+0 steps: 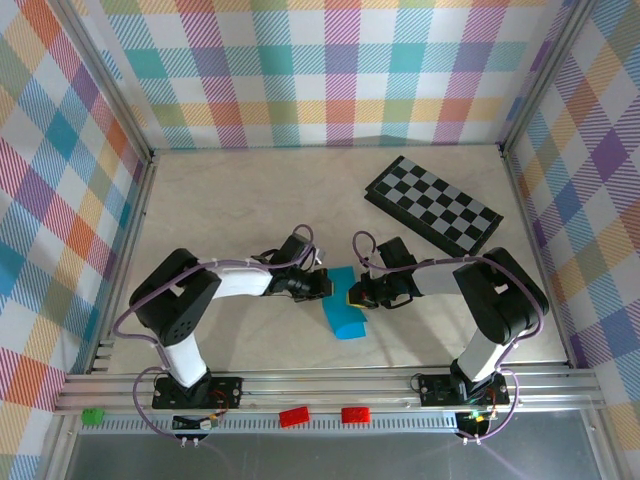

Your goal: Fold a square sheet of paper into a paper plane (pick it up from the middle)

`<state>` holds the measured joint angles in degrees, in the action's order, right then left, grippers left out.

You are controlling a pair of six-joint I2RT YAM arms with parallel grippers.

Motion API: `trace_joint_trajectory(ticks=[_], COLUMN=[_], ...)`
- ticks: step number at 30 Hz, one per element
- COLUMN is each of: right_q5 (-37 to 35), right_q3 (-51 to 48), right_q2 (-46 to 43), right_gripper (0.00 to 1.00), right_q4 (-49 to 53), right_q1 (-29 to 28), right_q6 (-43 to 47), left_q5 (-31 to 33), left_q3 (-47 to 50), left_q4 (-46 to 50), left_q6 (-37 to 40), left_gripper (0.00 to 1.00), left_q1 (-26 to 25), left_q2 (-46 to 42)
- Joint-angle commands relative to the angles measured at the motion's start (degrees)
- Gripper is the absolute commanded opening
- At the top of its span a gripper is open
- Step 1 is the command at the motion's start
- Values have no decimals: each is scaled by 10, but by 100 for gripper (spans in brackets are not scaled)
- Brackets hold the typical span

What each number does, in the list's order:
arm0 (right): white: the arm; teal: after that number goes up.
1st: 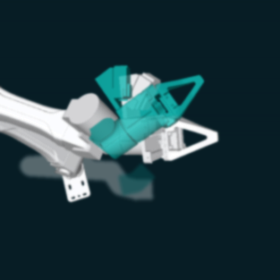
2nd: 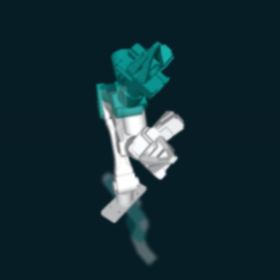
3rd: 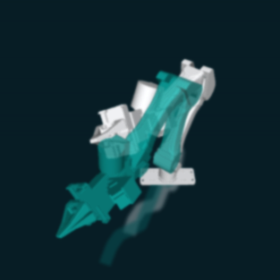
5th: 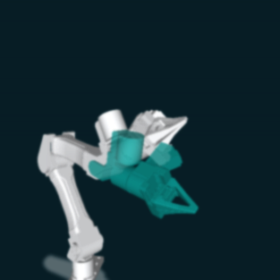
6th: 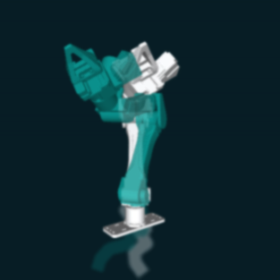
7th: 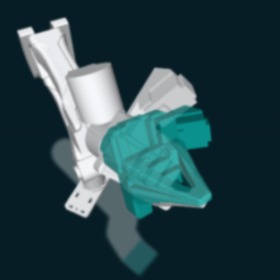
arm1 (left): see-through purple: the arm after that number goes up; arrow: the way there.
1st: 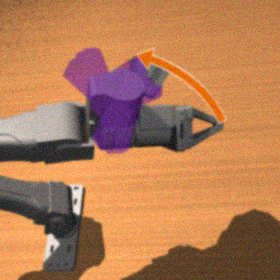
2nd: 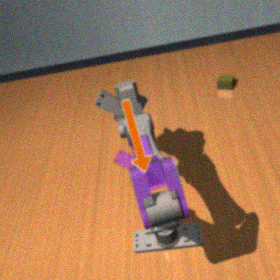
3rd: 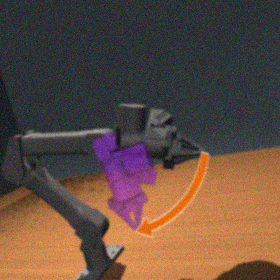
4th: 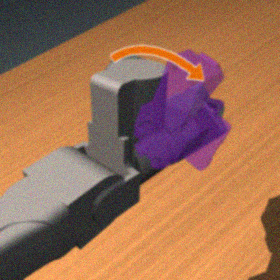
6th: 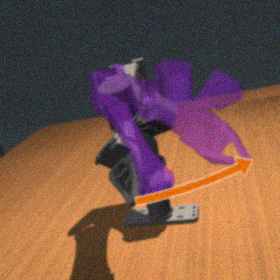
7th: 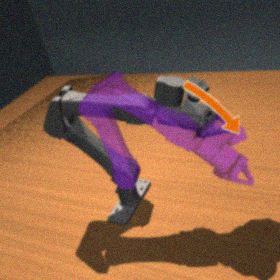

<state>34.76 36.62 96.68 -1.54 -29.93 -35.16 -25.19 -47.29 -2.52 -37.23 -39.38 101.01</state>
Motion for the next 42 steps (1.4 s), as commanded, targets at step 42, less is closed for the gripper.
trace_joint_trajectory(ticks=[42], right_q5=[-108], right_q3=[-46], right_q2=[29], right_gripper=[0], right_q4=[87], right_q1=[6], right_q6=[-13], left_q5=[-51], left_q3=[-49], left_q4=[45], left_q6=[99], left_gripper=[0], left_q1=[131], left_q2=[60])
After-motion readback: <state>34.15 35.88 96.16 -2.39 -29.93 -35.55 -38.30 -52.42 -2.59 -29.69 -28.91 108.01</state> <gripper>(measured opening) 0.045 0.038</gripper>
